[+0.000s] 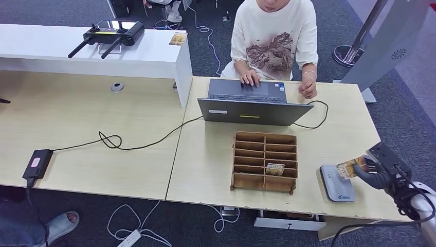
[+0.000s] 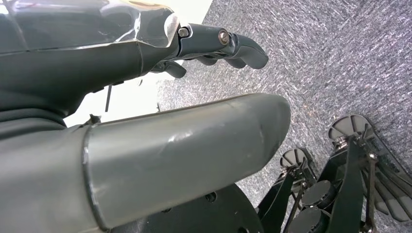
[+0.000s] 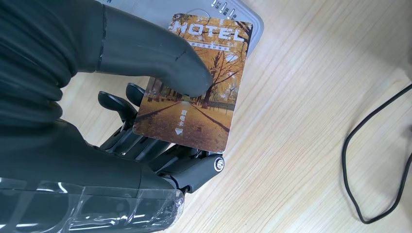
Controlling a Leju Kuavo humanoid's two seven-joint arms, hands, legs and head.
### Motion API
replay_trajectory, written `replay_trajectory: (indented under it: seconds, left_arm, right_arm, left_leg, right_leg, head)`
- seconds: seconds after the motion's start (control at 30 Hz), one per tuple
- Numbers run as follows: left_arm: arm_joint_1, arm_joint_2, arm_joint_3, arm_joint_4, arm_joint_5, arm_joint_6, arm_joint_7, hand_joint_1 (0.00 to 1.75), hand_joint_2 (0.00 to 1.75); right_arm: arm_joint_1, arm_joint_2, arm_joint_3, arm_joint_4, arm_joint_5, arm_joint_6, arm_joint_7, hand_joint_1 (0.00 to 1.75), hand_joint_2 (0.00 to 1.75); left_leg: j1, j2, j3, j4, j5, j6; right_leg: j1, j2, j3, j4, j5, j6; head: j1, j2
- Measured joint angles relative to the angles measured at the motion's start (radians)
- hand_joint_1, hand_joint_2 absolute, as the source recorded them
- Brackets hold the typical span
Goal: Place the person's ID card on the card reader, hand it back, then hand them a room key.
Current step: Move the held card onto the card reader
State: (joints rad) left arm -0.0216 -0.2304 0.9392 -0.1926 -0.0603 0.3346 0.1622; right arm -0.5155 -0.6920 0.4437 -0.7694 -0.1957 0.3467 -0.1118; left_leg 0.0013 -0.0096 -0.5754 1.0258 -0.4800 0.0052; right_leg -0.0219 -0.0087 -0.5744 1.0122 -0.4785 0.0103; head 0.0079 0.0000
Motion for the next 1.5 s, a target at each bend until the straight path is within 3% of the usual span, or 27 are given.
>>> replay_trajectory:
  seconds: [1.5]
  left_arm:
    - [0.000,0.000,0.000,0.000,0.000,0.012,-0.003,0.00,0.00]
  right_arm:
    - [0.019,0.009,0.023,0.035,0.093,0.027,0.014,1.75,1.75]
  left_leg:
    - [0.000,0.000,0.000,0.000,0.000,0.000]
  right_leg:
    - [0.000,0.000,0.000,0.000,0.000,0.000]
  head:
    - [0.000,0.000]
